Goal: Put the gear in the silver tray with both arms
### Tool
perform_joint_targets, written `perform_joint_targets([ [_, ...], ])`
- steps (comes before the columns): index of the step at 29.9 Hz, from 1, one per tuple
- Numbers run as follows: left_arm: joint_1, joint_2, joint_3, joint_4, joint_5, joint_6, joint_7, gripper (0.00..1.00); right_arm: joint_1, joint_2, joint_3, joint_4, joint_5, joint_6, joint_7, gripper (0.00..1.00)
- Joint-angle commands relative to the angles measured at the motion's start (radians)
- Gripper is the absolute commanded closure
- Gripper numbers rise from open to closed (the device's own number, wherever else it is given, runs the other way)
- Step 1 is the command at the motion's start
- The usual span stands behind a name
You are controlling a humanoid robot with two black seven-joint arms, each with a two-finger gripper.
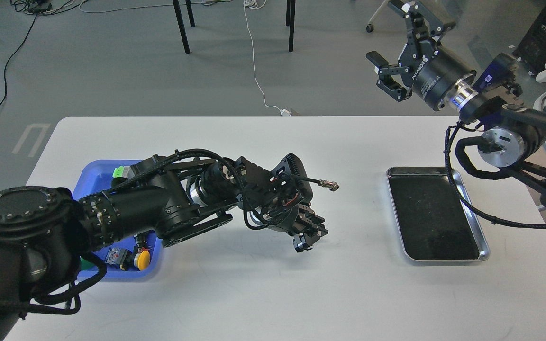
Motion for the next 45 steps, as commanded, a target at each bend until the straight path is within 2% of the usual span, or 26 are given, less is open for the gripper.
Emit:
perform_joint_targets([
  [1,-0.006,-0.001,0.023,0.024,0.000,0.000,0.000,0.84,-0.004,-0.007,-0.005,-0.001,-0.001,-0.001,0.000,0.01],
  [7,-0.003,-0.001,0.027,0.041,0.000,0.000,0.000,0.83,-0.006,-0.010,-0.011,-0.004,-0.001,-0.001,0.000,0.01],
  [14,0.003,-0.001,0.034,0.059,0.000,0.006,0.000,0.76,-0.006,-0.009,-0.023,-0.006,-0.001,-0.001,0.000,0.01],
  [19,0.005,-0.001,0.035,0.059,0.000,0.011,0.000,0.45,-0.009,-0.010,-0.028,-0.004,-0.001,-0.001,0.000,0.01],
  [22,0.005,-0.001,0.029,0.053,0.000,0.012,0.000,0.18,-0.015,-0.012,-0.028,-0.004,-0.001,-0.001,0.000,0.01],
  [28,-0.006,-0.001,-0.029,-0.004,-0.048,0.040,0.000,0.16,-0.022,-0.050,-0.024,0.002,-0.001,0.002,0.000,0.01],
  [32,0.012,0.123,-0.146,-0.033,-0.235,0.043,0.000,0.14,-0.074,-0.104,-0.023,0.025,-0.010,0.011,0.000,0.01],
  [37,0.149,0.310,-0.301,-0.091,-0.575,0.045,0.000,0.10,-0.162,-0.202,-0.021,0.100,-0.093,0.018,0.000,0.01],
  [42,0.342,0.468,-0.466,-0.207,-1.049,0.031,0.000,0.07,-0.217,-0.253,-0.021,0.132,-0.375,0.018,0.000,0.01],
  [45,0.486,0.502,-0.621,-0.269,-1.270,0.022,0.000,0.03,-0.220,-0.256,-0.024,0.151,-0.533,0.022,0.000,0.01],
])
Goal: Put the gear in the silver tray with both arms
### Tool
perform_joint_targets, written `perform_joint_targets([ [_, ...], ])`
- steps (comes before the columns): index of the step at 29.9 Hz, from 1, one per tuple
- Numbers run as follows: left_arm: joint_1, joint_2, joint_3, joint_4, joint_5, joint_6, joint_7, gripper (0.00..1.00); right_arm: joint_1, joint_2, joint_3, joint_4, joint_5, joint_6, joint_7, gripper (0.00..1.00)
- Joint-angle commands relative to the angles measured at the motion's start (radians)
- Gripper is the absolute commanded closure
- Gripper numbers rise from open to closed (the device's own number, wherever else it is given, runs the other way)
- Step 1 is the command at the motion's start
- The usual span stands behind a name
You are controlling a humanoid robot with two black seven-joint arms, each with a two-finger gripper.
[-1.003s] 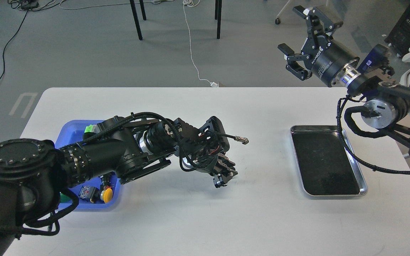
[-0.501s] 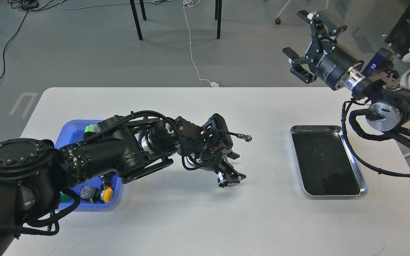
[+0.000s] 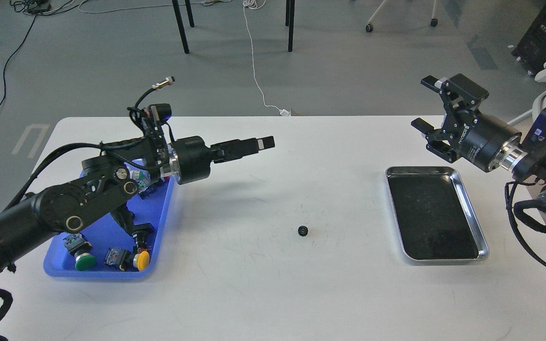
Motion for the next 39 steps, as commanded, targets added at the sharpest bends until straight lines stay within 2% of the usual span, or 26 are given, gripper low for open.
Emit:
perform_joint_targets([
  [1,0.188,0.037,-0.197,-0.072,-0.254,-0.028,0.000,0.03,-0.001,-0.006,-0.008,0.023,-0.198,0.012,0.000,0.01],
  [5,0.337,0.025,-0.404,-0.086,-0.322,-0.126,0.000,0.03,0.086,0.001,-0.066,0.033,-0.392,0.084,0.000,0.01],
  [8,0.396,0.025,-0.466,-0.111,-0.327,-0.138,0.000,0.02,0.258,0.041,-0.254,0.033,-0.493,0.126,0.000,0.01],
  [12,0.416,0.027,-0.491,-0.129,-0.330,-0.138,0.000,0.02,0.520,0.186,-0.578,0.025,-0.617,0.123,0.000,0.01],
  [16,0.416,0.020,-0.504,-0.132,-0.397,-0.131,0.000,0.02,0.638,0.357,-0.735,0.017,-0.717,0.076,0.000,0.01],
  [20,0.419,0.013,-0.506,-0.132,-0.431,-0.129,0.000,0.02,0.665,0.504,-0.819,-0.041,-0.777,0.007,0.000,0.01],
  [27,0.443,0.013,-0.532,-0.160,-0.431,-0.128,0.000,0.02,0.659,0.691,-0.948,-0.127,-0.846,-0.135,0.000,0.01],
  [39,0.456,0.013,-0.544,-0.161,-0.430,-0.132,0.000,0.02,0.541,0.824,-1.034,-0.233,-0.848,-0.345,0.000,0.07],
])
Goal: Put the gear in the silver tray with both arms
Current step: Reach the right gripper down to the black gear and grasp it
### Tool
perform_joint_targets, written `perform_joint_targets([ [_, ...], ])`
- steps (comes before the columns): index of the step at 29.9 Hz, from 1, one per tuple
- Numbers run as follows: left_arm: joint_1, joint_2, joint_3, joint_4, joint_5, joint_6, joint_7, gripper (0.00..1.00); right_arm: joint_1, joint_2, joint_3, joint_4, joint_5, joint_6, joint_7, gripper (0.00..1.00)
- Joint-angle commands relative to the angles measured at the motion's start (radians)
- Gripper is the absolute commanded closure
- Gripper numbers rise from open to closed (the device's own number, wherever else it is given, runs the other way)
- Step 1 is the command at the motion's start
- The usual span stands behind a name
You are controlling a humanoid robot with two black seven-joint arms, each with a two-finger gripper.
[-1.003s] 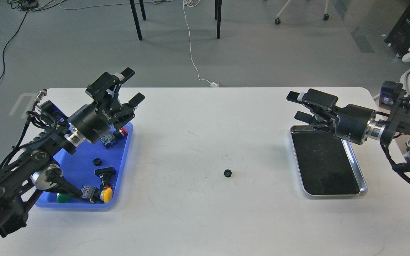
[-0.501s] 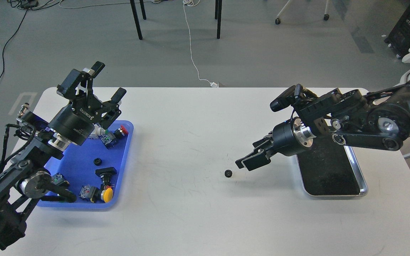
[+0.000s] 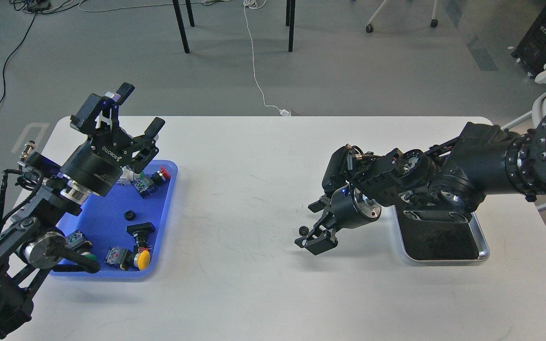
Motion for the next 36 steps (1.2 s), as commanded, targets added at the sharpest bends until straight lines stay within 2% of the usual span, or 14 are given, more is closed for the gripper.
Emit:
perform_joint_targets([
  [1,0.001,-0.003,-0.004,0.000,0.002,-0.002,0.000,0.02,-0.039,0.019,-0.009,-0.024,0.000,-0.038,0.000,0.07],
  [3,0.001,-0.003,-0.004,0.000,0.002,-0.002,0.000,0.02,-0.058,0.023,-0.022,-0.050,0.000,-0.043,0.000,0.10],
  [8,0.003,-0.003,-0.004,0.000,0.000,-0.005,0.000,0.02,-0.078,0.025,-0.032,-0.063,0.000,-0.064,0.000,0.28],
  [19,0.007,-0.004,-0.006,0.000,0.002,-0.001,0.000,0.02,-0.079,0.046,-0.032,-0.101,0.000,-0.067,0.000,0.38],
  [21,0.009,-0.003,-0.006,0.000,0.003,-0.001,0.000,0.02,-0.081,0.048,-0.033,-0.101,0.000,-0.067,0.000,0.46],
  [28,0.011,-0.003,-0.018,0.000,0.002,0.001,0.000,0.02,-0.081,0.051,-0.064,-0.103,0.000,-0.066,0.000,0.65],
  [32,0.011,-0.001,-0.018,0.000,0.002,0.001,0.000,0.02,-0.081,0.050,-0.065,-0.103,0.000,-0.066,0.000,0.67],
  [36,0.011,-0.003,-0.018,0.000,0.002,0.001,0.000,0.02,-0.081,0.051,-0.065,-0.103,0.000,-0.066,0.000,0.78],
])
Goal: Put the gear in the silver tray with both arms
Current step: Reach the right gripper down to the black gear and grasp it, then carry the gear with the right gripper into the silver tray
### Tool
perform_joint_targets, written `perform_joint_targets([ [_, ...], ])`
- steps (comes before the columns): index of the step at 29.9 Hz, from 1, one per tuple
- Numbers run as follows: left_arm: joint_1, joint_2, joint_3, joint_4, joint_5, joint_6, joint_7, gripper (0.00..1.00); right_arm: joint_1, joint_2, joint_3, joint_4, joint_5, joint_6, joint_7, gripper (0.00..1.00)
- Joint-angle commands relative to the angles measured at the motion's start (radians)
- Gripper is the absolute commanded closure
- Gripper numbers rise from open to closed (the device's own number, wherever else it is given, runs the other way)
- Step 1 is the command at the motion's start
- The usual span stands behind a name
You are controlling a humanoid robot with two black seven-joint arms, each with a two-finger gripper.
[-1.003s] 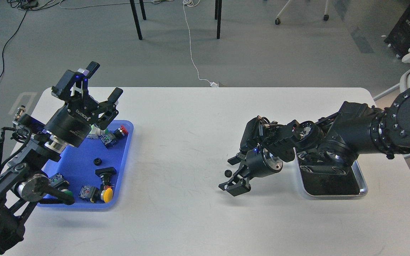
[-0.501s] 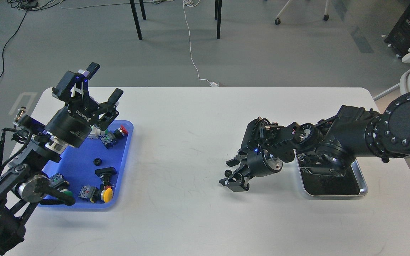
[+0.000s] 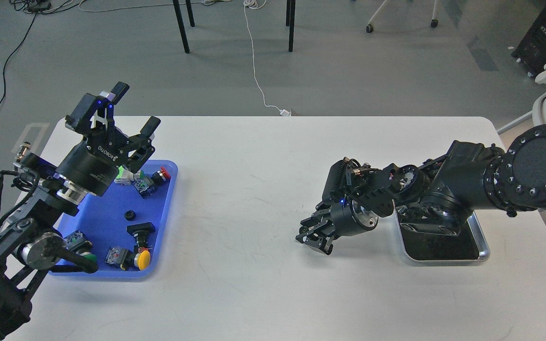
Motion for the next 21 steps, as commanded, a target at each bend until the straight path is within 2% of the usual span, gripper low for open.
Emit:
perform_joint_targets([
  [1,0.000,-0.001,0.000,0.000,0.001,0.000,0.000,0.02,0.000,0.001,0.000,0.001,0.000,0.000,0.000,0.78],
  [7,0.000,-0.001,-0.001,0.000,-0.001,0.000,0.000,0.02,0.002,-0.002,0.000,-0.001,0.001,0.005,0.000,0.87],
  [12,0.000,-0.001,0.000,0.000,0.001,0.000,0.000,0.02,0.035,-0.037,0.009,0.013,0.006,0.005,0.000,0.87],
  [16,0.000,0.002,0.002,0.000,0.001,-0.002,0.000,0.02,0.112,-0.150,0.017,0.063,0.003,0.002,0.000,0.87],
  [21,0.000,0.009,0.002,0.000,0.001,-0.002,0.000,0.02,0.196,-0.398,0.008,0.136,-0.034,0.005,0.000,0.86],
])
